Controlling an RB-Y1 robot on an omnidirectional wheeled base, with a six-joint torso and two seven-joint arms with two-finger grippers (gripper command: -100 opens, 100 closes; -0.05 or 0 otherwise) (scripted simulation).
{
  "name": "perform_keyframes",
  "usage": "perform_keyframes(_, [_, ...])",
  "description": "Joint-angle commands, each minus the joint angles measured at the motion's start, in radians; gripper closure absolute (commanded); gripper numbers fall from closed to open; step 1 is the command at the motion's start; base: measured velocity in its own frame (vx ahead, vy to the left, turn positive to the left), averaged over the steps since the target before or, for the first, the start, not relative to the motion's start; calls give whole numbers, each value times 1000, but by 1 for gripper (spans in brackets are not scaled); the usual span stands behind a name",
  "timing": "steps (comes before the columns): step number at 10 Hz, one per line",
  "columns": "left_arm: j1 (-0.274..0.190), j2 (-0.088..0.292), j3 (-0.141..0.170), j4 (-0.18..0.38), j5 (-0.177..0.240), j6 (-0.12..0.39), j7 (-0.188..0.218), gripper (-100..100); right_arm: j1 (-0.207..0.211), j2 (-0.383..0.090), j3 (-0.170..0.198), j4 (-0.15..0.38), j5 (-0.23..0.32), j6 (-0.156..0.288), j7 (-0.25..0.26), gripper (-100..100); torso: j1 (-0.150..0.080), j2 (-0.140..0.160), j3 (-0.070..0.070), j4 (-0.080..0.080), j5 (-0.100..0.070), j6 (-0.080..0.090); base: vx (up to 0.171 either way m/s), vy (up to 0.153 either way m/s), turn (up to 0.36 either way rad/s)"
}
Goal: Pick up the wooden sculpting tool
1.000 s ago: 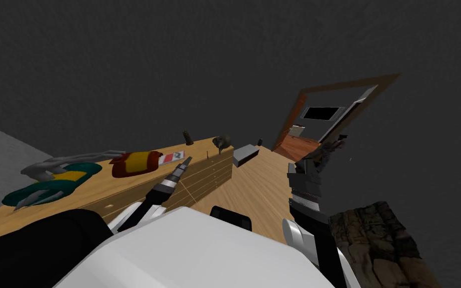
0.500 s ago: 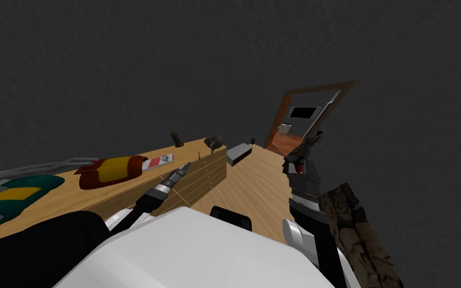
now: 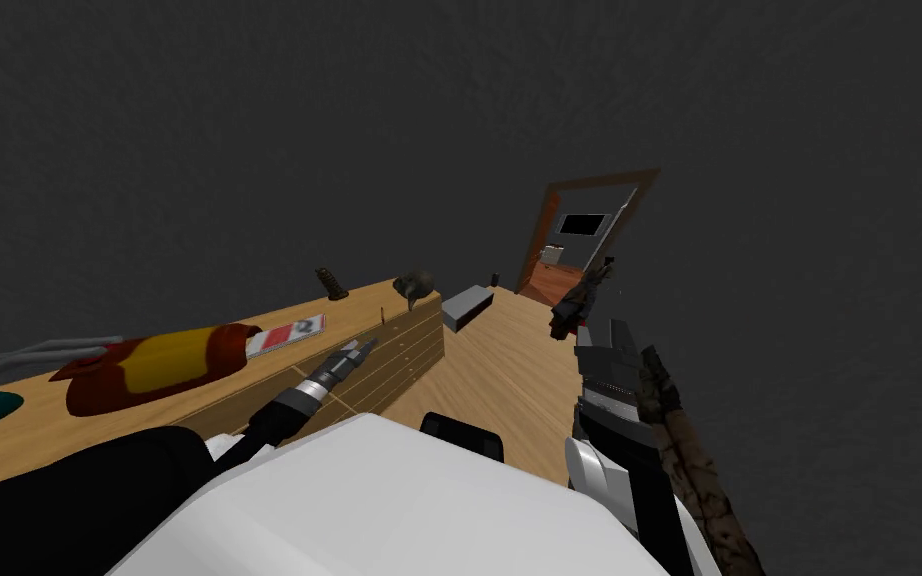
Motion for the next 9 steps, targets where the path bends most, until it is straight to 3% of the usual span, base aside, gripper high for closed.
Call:
perform_keyframes(1, [50,28,9,7,-24,15,-50,-100,0,0,0,0,0,0,0,0,0,0,0,0,0,0,23,-42,-301])
perform_keyframes(2, [54,28,9,7,-24,15,-72,-100,0,0,0,0,0,0,0,0,-1,-1,0,0,0,1,29,-31,-198])
perform_keyframes(3, [94,57,16,12,-49,31,-98,-100,0,0,0,0,0,0,0,0,0,-1,0,0,0,0,42,-46,-316])
perform_keyframes(5, [108,57,16,12,-49,31,-136,-100,0,0,0,0,0,0,0,0,0,-1,-1,0,0,0,24,-16,-60])
perform_keyframes(6, [154,87,23,18,-75,49,-174,-100,0,0,0,0,0,0,0,0,1,0,0,0,0,0,29,-19,-308])
perform_keyframes(7, [164,87,23,18,-75,49,-201,-100,0,0,0,0,0,0,0,0,1,-1,0,0,0,1,32,-3,-178])
perform_keyframes(8, [201,119,27,24,-102,68,-231,-100,0,0,0,0,0,0,0,0,1,-1,-1,0,0,0,53,-10,-344])
perform_keyframes(9, [221,119,27,24,-102,68,-262,-100,0,0,0,0,0,0,0,0,1,-2,-1,0,0,1,51,0,-152])
